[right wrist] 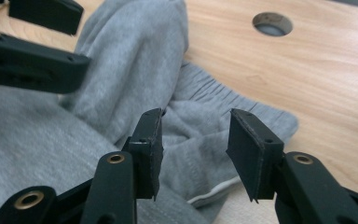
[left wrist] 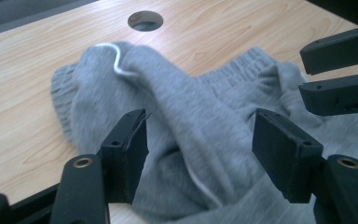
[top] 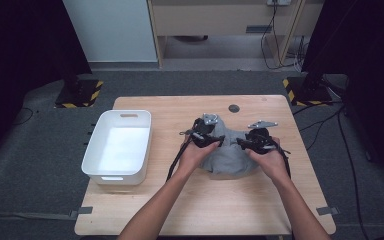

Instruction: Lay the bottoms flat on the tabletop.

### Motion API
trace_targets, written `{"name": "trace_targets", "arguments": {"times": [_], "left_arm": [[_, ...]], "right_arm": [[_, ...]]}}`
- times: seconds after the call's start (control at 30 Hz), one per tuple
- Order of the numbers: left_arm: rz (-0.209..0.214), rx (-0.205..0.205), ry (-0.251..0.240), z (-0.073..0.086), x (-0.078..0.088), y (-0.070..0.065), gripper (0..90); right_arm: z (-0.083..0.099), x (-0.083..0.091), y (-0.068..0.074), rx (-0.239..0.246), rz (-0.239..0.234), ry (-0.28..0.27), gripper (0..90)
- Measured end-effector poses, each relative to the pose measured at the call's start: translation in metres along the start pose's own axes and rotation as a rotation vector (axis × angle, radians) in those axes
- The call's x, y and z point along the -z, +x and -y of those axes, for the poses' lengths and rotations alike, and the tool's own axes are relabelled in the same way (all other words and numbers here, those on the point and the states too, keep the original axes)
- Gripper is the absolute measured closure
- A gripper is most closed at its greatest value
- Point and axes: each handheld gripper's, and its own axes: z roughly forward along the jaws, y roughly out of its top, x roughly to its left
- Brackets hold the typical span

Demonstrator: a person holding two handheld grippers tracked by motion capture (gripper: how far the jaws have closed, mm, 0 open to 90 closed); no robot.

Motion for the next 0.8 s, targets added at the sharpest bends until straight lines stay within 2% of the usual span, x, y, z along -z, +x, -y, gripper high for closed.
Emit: {"name": "trace_targets", "arguments": {"times": [0.07,0.17,0.23,0.3,0.33,0.4,0.5,0.57,0.6,0.73,0.8], "left_arm": [[-0.009,0.005,0.015,-0.001,-0.005,0.001,35.7],[0.008,0.02,0.03,0.001,-0.012,0.003,37.5],[0.004,0.014,0.048,0.004,-0.017,0.003,39.9],[0.037,0.038,0.051,0.005,-0.019,0.003,46.7],[0.043,0.027,0.052,0.005,-0.02,0.001,50.6],[0.03,-0.002,0.072,0.005,-0.021,-0.001,60.2],[0.054,0.024,0.076,0.004,-0.02,0.0,77.2],[0.055,0.024,0.075,0.004,-0.016,0.001,83.2],[0.053,0.015,0.074,0.004,-0.014,0.001,83.9],[0.01,-0.062,0.078,0.005,0.0,-0.003,84.3],[-0.006,-0.088,0.078,0.007,0.008,-0.005,84.3]], "right_arm": [[-0.002,0.003,-0.001,0.004,0.019,-0.011,53.8],[-0.004,0.006,-0.004,-0.007,0.034,-0.013,51.8],[-0.004,0.009,-0.008,-0.02,0.045,-0.01,50.4],[-0.003,0.01,-0.012,-0.03,0.059,-0.003,48.8],[-0.002,0.01,-0.013,-0.035,0.069,0.002,48.1],[0.0,0.011,-0.017,-0.044,0.085,0.004,47.8],[0.003,0.009,-0.021,-0.069,0.088,0.007,47.3],[0.005,0.008,-0.023,-0.083,0.089,0.009,47.7],[0.005,0.007,-0.024,-0.086,0.096,0.011,48.4],[0.004,0.003,-0.028,-0.089,0.109,0.014,51.4],[0.004,0.001,-0.03,-0.111,0.11,0.015,51.3]]}}
